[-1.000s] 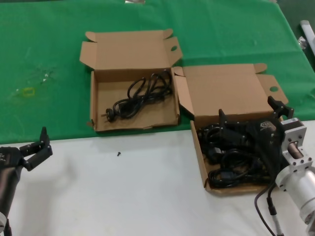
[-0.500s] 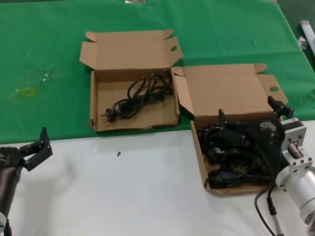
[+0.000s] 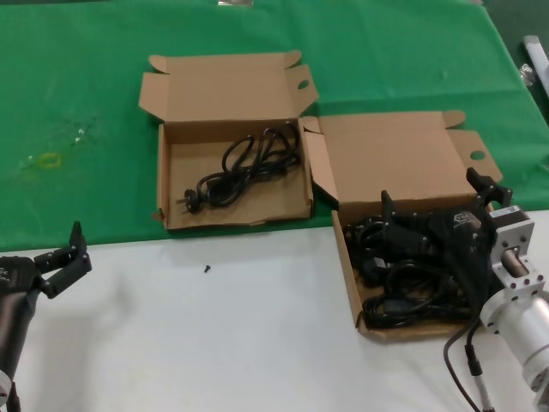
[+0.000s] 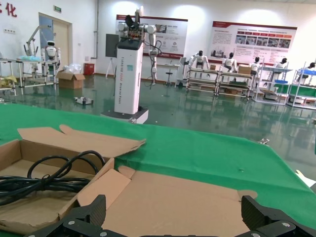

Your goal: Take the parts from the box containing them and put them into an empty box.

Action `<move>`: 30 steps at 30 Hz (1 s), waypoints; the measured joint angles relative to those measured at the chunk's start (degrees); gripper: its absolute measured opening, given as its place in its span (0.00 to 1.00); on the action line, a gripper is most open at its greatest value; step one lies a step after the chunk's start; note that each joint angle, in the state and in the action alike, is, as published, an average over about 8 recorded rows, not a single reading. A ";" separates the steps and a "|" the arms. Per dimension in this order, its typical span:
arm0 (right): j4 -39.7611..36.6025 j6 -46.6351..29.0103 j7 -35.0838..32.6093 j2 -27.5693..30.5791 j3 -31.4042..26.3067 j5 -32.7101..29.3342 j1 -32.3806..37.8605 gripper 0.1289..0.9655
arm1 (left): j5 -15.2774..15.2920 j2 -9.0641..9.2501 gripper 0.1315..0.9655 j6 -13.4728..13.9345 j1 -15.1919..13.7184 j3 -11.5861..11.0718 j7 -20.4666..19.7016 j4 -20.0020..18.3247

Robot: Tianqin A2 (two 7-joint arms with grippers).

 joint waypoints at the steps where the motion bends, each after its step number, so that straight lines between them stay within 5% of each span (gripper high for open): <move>1: 0.00 0.00 0.00 0.00 0.00 0.00 0.00 1.00 | 0.00 0.00 1.00 0.00 0.00 0.00 0.00 0.00; 30: 0.00 0.00 0.00 0.00 0.00 0.00 0.00 1.00 | 0.00 0.00 1.00 0.00 0.00 0.00 0.00 0.00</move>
